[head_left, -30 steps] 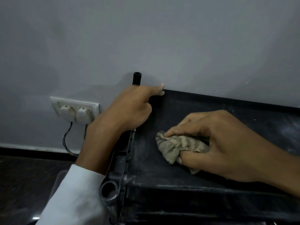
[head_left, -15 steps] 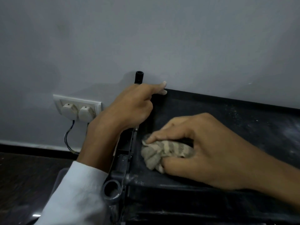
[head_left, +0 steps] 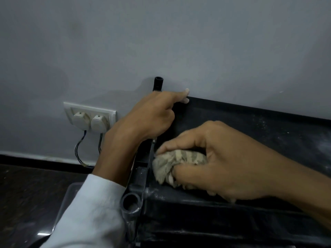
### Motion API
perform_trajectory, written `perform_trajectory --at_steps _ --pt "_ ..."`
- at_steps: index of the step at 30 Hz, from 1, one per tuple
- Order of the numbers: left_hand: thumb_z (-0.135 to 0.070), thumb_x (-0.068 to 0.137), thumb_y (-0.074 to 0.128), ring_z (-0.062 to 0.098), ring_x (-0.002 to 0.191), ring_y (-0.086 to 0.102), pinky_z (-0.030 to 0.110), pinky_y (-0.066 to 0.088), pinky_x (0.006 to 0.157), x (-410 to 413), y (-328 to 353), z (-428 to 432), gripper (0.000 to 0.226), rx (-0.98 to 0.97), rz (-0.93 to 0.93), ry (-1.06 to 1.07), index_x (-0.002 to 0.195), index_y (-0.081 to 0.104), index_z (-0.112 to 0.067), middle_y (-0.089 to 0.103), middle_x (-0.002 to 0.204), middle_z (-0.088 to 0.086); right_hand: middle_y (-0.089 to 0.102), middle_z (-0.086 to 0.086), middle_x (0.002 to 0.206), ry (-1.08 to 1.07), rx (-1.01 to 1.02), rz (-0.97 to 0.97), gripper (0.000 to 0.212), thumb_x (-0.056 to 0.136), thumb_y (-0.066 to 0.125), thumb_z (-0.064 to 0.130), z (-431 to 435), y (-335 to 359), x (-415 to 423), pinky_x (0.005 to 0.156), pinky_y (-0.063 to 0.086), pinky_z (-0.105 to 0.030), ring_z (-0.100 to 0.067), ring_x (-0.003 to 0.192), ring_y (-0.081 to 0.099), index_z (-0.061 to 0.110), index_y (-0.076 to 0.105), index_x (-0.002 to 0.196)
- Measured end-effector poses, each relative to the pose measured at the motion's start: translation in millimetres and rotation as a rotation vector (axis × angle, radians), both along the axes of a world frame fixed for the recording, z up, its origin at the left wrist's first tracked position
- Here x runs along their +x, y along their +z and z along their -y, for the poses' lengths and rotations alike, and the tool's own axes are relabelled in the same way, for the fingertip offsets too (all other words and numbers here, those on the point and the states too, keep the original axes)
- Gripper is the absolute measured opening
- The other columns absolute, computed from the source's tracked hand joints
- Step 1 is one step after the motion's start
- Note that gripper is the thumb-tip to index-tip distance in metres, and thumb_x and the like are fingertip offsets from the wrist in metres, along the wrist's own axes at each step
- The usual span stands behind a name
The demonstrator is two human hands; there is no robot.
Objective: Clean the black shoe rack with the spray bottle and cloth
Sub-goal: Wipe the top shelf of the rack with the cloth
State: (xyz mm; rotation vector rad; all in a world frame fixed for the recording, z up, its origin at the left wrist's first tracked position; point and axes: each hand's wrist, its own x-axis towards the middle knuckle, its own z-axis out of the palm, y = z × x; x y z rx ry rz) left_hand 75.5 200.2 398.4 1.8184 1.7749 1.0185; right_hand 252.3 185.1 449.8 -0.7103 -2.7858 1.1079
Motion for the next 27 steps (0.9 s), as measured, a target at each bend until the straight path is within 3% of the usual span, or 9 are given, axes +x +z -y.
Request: perform_trajectory --at_steps 2,5,10,13,16,19,21,23,27 --pt "0.012 0.081 0.036 0.000 0.083 0.047 0.020 0.041 0.090 1 -1 -1 0.077 -0.014 0.004 -0.005 0.145 0.046 -0.028 0.066 0.118 -0.020 0.075 0.004 0.080 0.040 -0.001 0.004 0.025 0.078 0.065 0.030 4 2 6 0.048 0.054 -0.023 -0.007 0.052 0.066 0.039 0.074 0.099" --pt "0.012 0.081 0.037 0.003 0.084 0.044 0.025 0.043 0.093 1 -2 -1 0.077 -0.017 0.002 -0.017 0.146 0.045 -0.026 0.062 0.119 -0.015 0.074 0.001 0.074 -0.003 -0.049 -0.007 0.025 0.077 0.063 0.028 0 2 5 0.038 0.045 -0.018 -0.008 0.040 0.058 0.038 0.076 0.097" --pt "0.005 0.094 0.034 0.012 0.110 0.059 0.034 0.042 0.107 -1 -1 -3 0.060 -0.006 0.071 -0.026 0.144 0.049 -0.024 0.066 0.124 -0.002 0.070 0.002 0.066 -0.116 0.192 -0.038 0.014 0.080 0.061 0.028 -11 -7 -13 0.048 0.054 -0.038 -0.014 0.047 0.063 0.020 0.073 0.079" --pt "0.004 0.095 0.035 0.008 0.109 0.058 0.027 0.043 0.102 -2 -2 -3 0.058 -0.008 0.070 -0.012 0.144 0.049 -0.026 0.063 0.131 -0.007 0.073 0.001 0.080 -0.029 0.050 -0.016 0.017 0.082 0.063 0.023 -4 -5 -8 0.043 0.053 -0.028 -0.013 0.048 0.064 0.030 0.075 0.091" --pt "-0.002 0.098 0.038 0.009 0.126 0.052 0.033 0.038 0.112 -1 -1 -4 0.053 -0.023 0.063 -0.021 0.143 0.050 -0.028 0.064 0.130 -0.009 0.072 0.005 0.094 0.052 -0.056 0.038 0.026 0.080 0.065 0.030 1 7 5 0.046 0.055 -0.027 -0.013 0.049 0.065 0.043 0.073 0.101" --pt "-0.010 0.102 0.042 0.002 0.135 0.042 0.032 0.031 0.117 -1 -1 -4 0.048 -0.030 0.061 -0.026 0.145 0.047 -0.029 0.057 0.137 -0.019 0.072 0.001 0.091 0.026 -0.042 0.076 0.028 0.075 0.064 0.032 -5 16 20 0.042 0.054 -0.028 -0.017 0.048 0.066 0.042 0.073 0.099" --pt "-0.016 0.102 0.045 0.000 0.135 0.041 0.029 0.028 0.118 -1 -1 -4 0.047 -0.033 0.067 -0.016 0.145 0.046 -0.032 0.057 0.136 -0.022 0.073 0.007 0.092 -0.028 0.026 0.088 0.033 0.071 0.061 0.038 -10 20 34 0.048 0.057 -0.026 -0.013 0.054 0.069 0.044 0.072 0.101" --pt "-0.020 0.102 0.047 -0.001 0.133 0.043 0.024 0.029 0.116 -1 0 -3 0.046 -0.028 0.060 -0.012 0.146 0.045 -0.034 0.057 0.135 -0.023 0.074 0.016 0.096 -0.116 0.115 0.104 0.038 0.069 0.058 0.045 -12 22 53 0.065 0.063 -0.032 -0.010 0.070 0.074 0.048 0.069 0.106" --pt "-0.021 0.103 0.045 0.000 0.133 0.043 0.019 0.029 0.112 2 3 0 0.045 -0.027 0.023 -0.024 0.146 0.044 -0.032 0.056 0.137 -0.019 0.069 0.033 0.103 -0.281 0.398 0.086 0.038 0.071 0.063 0.045 -17 19 95 0.081 0.054 -0.016 0.008 0.087 0.069 0.053 0.066 0.108"
